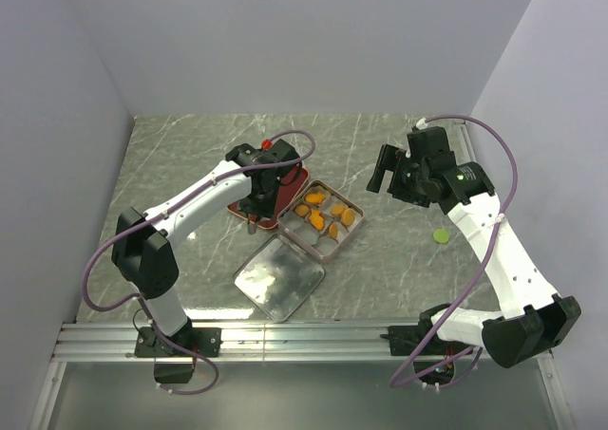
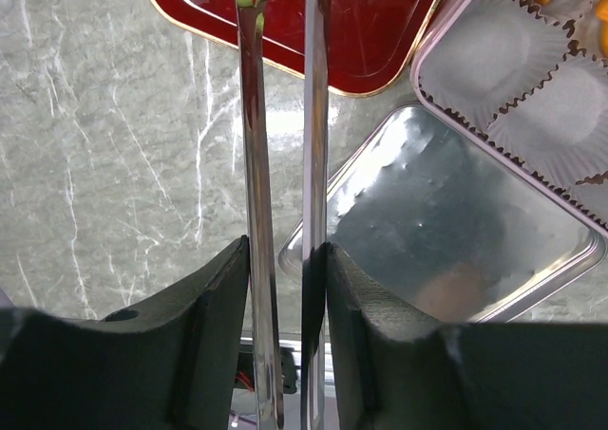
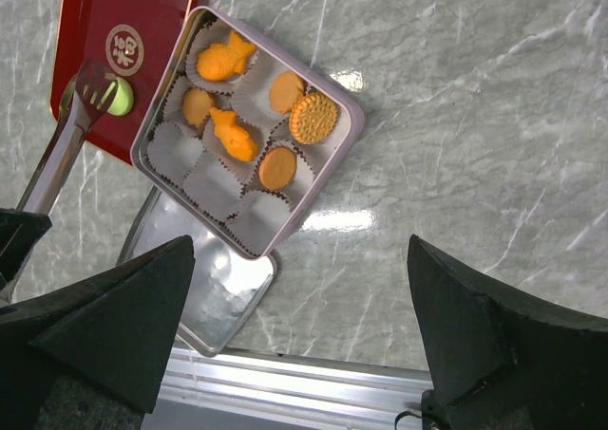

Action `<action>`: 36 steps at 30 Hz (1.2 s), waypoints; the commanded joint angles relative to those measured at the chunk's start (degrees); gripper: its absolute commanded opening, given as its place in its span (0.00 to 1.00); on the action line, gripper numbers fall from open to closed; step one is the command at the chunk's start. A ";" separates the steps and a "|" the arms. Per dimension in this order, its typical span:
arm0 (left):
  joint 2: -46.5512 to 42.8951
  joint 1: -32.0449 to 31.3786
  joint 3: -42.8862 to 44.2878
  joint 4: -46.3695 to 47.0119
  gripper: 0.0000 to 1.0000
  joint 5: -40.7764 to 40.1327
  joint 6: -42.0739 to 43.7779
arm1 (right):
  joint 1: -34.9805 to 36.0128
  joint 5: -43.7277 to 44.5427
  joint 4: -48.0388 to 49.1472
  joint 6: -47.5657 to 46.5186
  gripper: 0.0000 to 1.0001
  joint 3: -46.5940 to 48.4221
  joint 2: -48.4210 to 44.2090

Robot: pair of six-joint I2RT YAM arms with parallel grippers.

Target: Pack the cookies

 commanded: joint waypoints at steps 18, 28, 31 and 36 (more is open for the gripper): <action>-1.75 -2.45 6.09 -4.07 0.48 -1.04 0.05 | 0.60 0.76 1.17 -0.73 1.00 1.87 -0.83; 0.00 -2.62 6.10 -5.13 0.47 -2.00 0.58 | 1.30 1.64 1.17 -1.26 1.00 2.93 -0.39; 0.97 -2.62 6.45 -5.65 0.46 -2.80 0.84 | 1.30 1.64 1.26 -1.17 1.00 2.93 -0.39; 2.29 -2.80 7.06 -5.83 0.46 -3.24 1.98 | 1.30 1.73 1.52 -1.17 1.00 2.75 -0.39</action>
